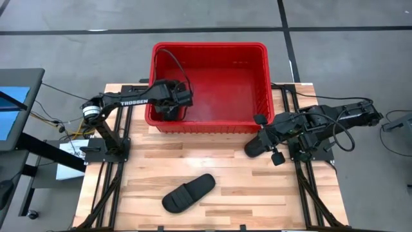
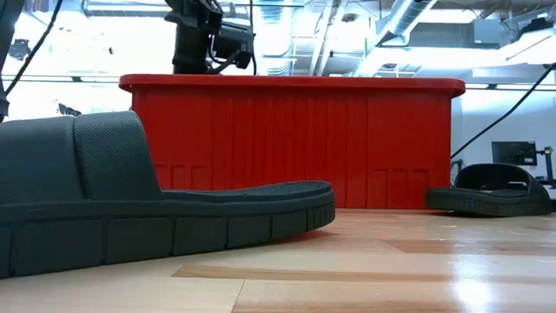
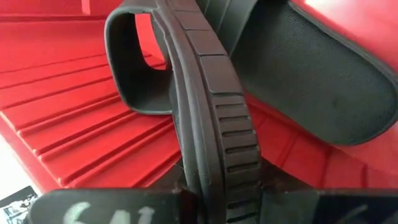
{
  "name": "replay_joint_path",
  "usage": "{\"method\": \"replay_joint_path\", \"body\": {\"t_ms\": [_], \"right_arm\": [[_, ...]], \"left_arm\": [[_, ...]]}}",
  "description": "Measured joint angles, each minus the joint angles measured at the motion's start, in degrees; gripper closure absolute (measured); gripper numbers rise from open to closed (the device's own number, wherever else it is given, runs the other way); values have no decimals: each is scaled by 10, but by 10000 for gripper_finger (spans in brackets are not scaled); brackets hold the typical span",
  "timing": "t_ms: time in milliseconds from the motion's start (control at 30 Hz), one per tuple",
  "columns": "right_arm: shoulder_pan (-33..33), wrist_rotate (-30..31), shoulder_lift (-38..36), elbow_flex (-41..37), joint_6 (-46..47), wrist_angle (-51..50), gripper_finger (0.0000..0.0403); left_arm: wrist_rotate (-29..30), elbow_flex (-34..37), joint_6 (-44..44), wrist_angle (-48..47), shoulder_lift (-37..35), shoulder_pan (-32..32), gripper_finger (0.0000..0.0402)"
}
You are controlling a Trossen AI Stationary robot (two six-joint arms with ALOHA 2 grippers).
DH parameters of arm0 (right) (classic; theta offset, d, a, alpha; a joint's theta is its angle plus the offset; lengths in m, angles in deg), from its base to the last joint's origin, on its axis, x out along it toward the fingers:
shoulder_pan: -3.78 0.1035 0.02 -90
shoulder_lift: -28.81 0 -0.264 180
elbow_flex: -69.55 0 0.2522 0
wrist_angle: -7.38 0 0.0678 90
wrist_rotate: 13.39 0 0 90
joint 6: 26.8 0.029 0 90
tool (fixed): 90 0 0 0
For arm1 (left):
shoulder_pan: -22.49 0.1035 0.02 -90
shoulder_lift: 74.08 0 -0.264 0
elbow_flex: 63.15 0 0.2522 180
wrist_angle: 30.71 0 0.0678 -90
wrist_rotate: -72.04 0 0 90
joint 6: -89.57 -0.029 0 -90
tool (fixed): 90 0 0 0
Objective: Pick and place slides into bin
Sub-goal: Stack the middle slide on top of the slide in the bin
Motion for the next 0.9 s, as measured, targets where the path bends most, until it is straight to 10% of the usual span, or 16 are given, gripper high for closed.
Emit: {"method": "replay_joint_path", "body": {"t_ms": [500,900], "right_arm": [[0,0,0,0,0,0,353],[0,0,0,0,0,0,353]], "left_arm": [[-18,8,-12,17,0,2,363],[-16,8,-12,19,0,2,278]]}}
